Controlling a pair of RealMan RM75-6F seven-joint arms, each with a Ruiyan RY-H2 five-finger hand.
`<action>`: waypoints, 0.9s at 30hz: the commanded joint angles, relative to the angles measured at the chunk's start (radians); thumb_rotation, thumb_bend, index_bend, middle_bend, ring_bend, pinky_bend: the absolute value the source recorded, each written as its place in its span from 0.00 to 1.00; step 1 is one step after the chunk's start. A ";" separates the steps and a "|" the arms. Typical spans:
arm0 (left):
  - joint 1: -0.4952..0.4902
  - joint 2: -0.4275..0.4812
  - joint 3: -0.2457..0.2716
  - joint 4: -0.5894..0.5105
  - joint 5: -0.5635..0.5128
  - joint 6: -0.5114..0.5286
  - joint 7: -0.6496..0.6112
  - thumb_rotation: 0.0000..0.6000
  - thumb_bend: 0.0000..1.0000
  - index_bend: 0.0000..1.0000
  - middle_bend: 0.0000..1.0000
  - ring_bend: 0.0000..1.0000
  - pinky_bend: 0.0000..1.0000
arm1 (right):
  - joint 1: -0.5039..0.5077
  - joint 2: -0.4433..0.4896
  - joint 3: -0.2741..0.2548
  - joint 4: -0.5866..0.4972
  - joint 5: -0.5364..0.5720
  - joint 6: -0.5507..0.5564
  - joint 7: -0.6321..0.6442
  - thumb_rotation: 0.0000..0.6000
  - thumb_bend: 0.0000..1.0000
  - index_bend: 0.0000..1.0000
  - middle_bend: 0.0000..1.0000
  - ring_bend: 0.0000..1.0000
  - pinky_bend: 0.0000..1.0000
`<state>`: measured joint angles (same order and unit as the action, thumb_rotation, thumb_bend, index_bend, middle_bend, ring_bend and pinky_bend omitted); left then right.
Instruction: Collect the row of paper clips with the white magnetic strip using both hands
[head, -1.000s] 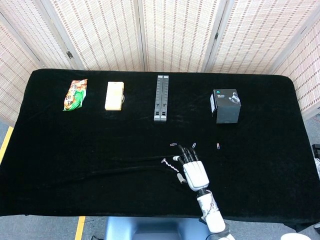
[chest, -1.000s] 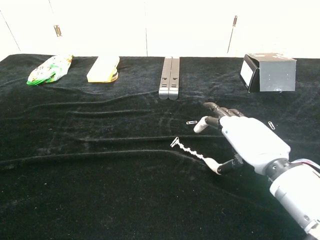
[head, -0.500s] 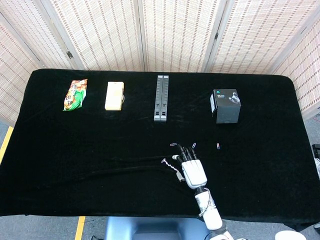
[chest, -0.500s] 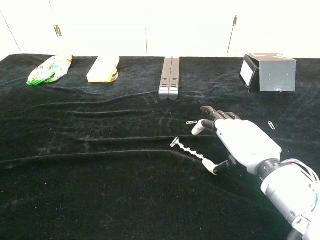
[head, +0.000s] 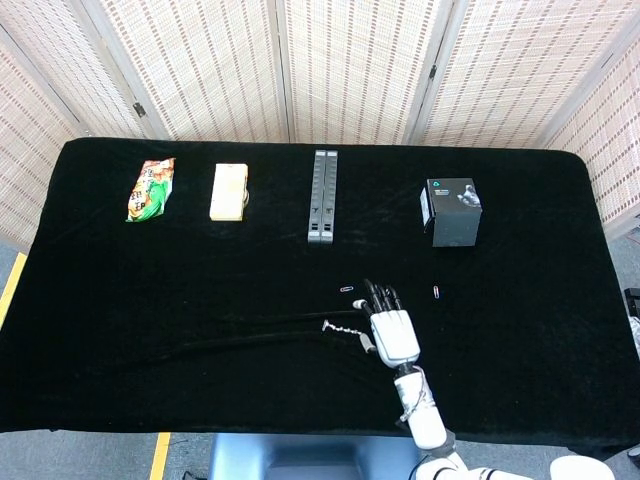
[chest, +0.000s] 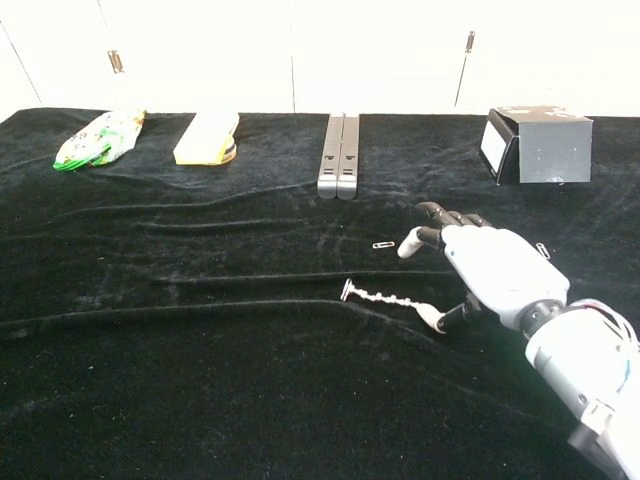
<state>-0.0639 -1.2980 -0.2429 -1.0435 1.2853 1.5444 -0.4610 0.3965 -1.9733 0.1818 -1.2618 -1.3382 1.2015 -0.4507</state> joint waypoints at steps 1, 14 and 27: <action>0.000 0.001 -0.003 0.001 -0.003 -0.005 0.000 1.00 0.32 0.38 0.26 0.13 0.05 | 0.017 0.004 0.013 0.016 0.007 -0.011 -0.006 1.00 0.36 0.28 0.00 0.00 0.00; 0.009 -0.002 -0.015 0.010 -0.018 -0.018 -0.005 1.00 0.32 0.39 0.26 0.13 0.05 | 0.046 0.142 0.002 -0.164 0.034 -0.086 0.002 1.00 0.36 0.29 0.00 0.00 0.00; -0.002 -0.006 -0.017 0.025 -0.017 -0.050 -0.011 1.00 0.32 0.41 0.26 0.12 0.04 | 0.069 0.184 -0.004 -0.276 0.197 -0.091 -0.208 1.00 0.36 0.46 0.00 0.00 0.00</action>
<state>-0.0648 -1.3046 -0.2605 -1.0206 1.2684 1.4968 -0.4695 0.4640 -1.7843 0.1803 -1.5328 -1.1578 1.1018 -0.6376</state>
